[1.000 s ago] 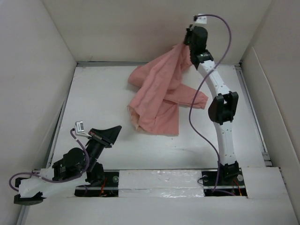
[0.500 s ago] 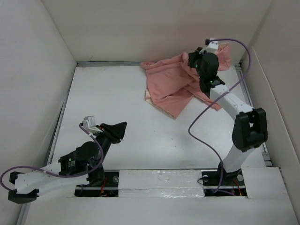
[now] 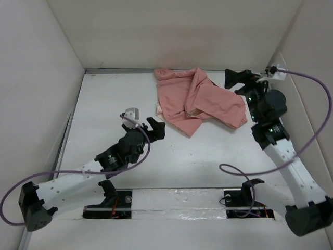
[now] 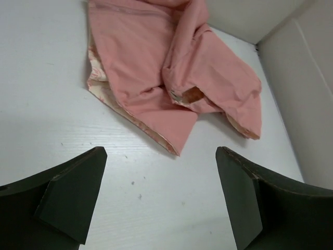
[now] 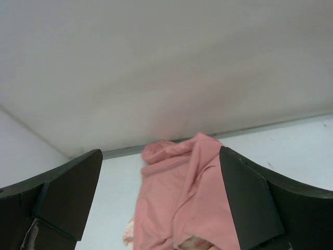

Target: Zip up the jacket

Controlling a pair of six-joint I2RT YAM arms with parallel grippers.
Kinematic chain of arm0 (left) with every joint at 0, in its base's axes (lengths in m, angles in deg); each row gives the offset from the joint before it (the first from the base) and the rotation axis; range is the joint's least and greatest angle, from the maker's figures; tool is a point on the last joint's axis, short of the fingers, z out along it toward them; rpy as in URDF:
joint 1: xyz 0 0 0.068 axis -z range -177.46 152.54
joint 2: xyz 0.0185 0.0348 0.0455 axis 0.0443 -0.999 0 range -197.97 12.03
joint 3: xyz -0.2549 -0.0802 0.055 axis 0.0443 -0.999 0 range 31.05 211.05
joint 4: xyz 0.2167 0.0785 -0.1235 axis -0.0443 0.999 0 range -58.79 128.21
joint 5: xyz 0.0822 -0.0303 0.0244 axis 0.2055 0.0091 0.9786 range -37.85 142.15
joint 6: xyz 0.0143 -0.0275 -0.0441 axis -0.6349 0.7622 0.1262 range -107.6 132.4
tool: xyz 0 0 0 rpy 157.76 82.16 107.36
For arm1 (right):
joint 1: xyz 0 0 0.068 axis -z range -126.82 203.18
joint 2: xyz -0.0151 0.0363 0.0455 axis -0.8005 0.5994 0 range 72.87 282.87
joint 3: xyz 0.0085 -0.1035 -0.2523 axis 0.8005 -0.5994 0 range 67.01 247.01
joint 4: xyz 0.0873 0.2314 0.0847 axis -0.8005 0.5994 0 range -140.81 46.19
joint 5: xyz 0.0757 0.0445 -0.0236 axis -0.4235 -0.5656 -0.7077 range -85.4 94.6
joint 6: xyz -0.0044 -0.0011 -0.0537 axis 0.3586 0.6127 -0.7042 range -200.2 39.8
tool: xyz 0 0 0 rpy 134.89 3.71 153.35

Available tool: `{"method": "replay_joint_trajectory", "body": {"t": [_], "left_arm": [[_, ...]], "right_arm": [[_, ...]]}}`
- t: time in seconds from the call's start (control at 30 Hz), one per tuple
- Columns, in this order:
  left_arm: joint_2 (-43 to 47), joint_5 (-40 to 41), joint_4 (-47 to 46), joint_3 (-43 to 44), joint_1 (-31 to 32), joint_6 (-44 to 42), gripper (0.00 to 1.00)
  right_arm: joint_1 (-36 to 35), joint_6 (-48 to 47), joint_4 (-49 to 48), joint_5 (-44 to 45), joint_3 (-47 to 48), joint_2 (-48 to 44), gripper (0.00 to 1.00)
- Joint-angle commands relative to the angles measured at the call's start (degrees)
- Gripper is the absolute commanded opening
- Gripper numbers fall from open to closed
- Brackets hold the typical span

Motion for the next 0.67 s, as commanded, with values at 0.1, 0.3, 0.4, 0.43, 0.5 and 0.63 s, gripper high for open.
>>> {"method": "replay_joint_trajectory", "body": {"t": [0.1,0.3,0.4,0.43,0.5,0.63], "left_arm": [[-2.5,-34.8,-12.3,0.9,-22.6,1.5,0.9],[7.3,-30.3,-7.8,1.8,-22.6,1.3,0.95],[12.0,-29.1,-8.7,0.7,-22.6,1.4,0.97],[12.6,-29.2,-8.7,0.3,-22.6,1.3,0.97],[13.3,-28.7,-8.3,0.0,-22.6,1.2,0.97],[11.9,-29.0,-7.2,0.1,-22.6,2.1,0.99]], "right_arm": [[-0.8,-3.1,4.6,-2.8,-7.5,-19.0,1.0],[-0.8,-4.6,14.4,-0.6,-9.4,-31.9,1.0],[-0.8,-4.2,14.6,-3.6,-10.7,-34.0,1.0],[-0.8,-4.2,14.1,-4.2,-11.2,-34.3,1.0],[-0.8,-3.8,14.1,-4.8,-11.4,-33.8,1.0],[-0.8,-3.2,15.2,-6.3,-10.7,-31.1,1.0]]}}
